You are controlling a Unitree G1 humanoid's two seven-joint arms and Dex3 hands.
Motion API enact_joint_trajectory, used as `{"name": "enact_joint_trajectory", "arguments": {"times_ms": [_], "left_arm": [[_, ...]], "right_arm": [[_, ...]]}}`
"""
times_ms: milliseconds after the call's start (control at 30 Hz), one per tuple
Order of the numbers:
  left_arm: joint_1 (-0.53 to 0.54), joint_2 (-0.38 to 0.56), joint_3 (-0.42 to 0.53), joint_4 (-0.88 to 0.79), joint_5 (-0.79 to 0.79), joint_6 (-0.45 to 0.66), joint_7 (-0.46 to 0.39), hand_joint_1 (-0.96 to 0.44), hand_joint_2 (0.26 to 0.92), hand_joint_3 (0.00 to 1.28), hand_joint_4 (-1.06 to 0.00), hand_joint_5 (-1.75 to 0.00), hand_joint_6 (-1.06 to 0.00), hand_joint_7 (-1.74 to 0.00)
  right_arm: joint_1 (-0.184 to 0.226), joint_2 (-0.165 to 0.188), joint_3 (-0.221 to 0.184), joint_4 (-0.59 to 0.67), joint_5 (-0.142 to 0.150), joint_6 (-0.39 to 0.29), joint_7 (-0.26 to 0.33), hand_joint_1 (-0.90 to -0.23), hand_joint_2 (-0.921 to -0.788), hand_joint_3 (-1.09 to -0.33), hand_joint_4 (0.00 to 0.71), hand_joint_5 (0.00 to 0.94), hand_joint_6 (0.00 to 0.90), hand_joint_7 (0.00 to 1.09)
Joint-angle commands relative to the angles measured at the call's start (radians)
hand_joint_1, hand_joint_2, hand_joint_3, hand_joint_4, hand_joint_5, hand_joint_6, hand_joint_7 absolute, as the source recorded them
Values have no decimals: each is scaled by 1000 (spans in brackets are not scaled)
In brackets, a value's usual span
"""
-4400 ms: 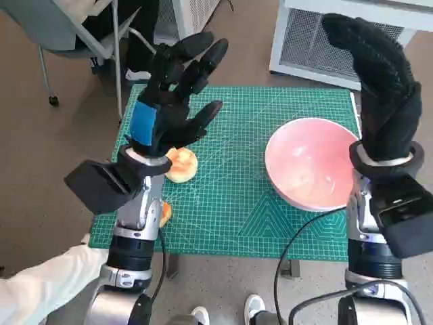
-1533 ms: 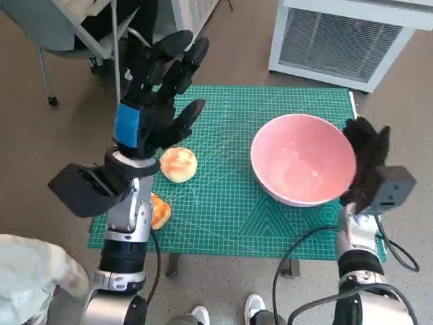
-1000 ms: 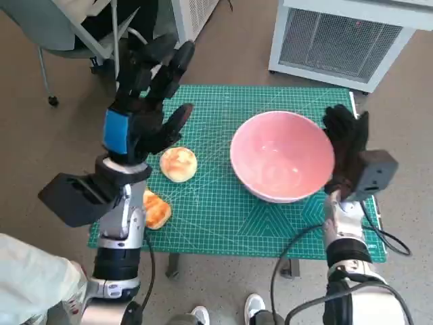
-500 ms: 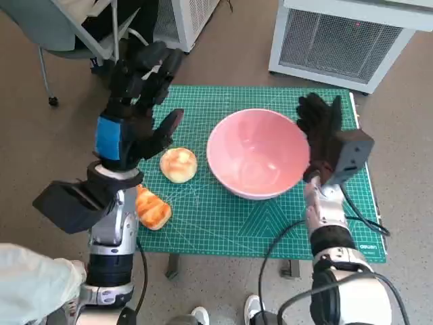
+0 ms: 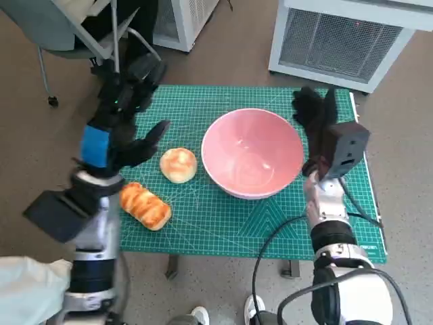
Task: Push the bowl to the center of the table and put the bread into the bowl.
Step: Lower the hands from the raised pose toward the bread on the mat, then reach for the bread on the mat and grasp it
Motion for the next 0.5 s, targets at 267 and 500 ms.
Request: {"name": "enact_joint_trajectory", "arguments": {"times_ms": [267, 500], "left_arm": [[4, 332, 0, 8, 36, -36, -260, -506, 921, 280, -375, -3, -354, -253], [10, 482, -31, 2, 71, -42, -402, -525, 919, 157, -374, -4, -398, -168]], "right_arm": [[15, -70, 43, -206, 14, -273, 150, -562, -921, -819, 261, 4, 95, 423], [82, -86, 82, -460, 76, -357, 273, -565, -921, -800, 293, 16, 105, 463]]}}
